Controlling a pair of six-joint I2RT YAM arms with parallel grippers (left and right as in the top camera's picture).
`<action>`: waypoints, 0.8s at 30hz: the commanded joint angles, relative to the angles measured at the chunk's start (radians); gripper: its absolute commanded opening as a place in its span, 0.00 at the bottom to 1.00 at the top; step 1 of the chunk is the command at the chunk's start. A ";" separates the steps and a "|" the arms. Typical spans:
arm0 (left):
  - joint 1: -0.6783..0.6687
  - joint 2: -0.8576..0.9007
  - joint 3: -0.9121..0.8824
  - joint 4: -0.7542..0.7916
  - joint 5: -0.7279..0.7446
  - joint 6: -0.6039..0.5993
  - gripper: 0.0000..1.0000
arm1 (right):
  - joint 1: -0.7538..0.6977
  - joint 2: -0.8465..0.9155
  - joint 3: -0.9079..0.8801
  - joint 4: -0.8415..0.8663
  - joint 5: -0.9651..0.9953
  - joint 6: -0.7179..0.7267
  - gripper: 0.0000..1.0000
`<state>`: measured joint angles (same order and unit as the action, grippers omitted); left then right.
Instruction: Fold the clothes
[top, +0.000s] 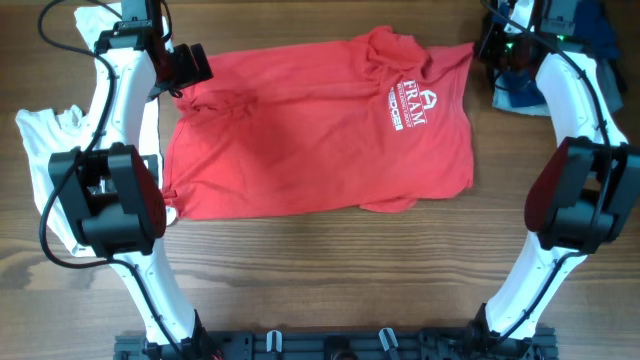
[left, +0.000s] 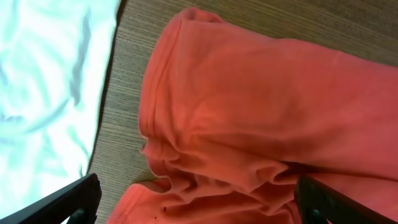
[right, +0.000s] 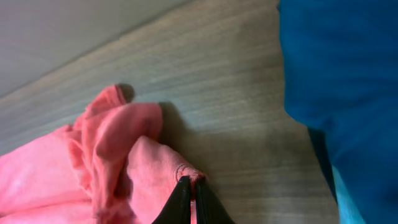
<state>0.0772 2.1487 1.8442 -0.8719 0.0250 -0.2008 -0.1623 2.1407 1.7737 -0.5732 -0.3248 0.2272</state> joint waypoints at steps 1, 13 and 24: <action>0.003 -0.008 -0.004 -0.001 0.008 -0.017 1.00 | 0.011 0.012 0.005 -0.042 0.109 0.004 0.18; 0.003 -0.008 -0.004 -0.001 0.008 -0.017 1.00 | 0.048 0.013 0.082 0.006 -0.035 -0.137 0.61; 0.003 -0.008 -0.004 -0.013 0.008 -0.017 1.00 | 0.170 0.183 0.081 0.059 -0.019 -0.120 0.50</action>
<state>0.0772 2.1487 1.8442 -0.8787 0.0250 -0.2008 -0.0105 2.2608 1.8469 -0.5159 -0.3248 0.1074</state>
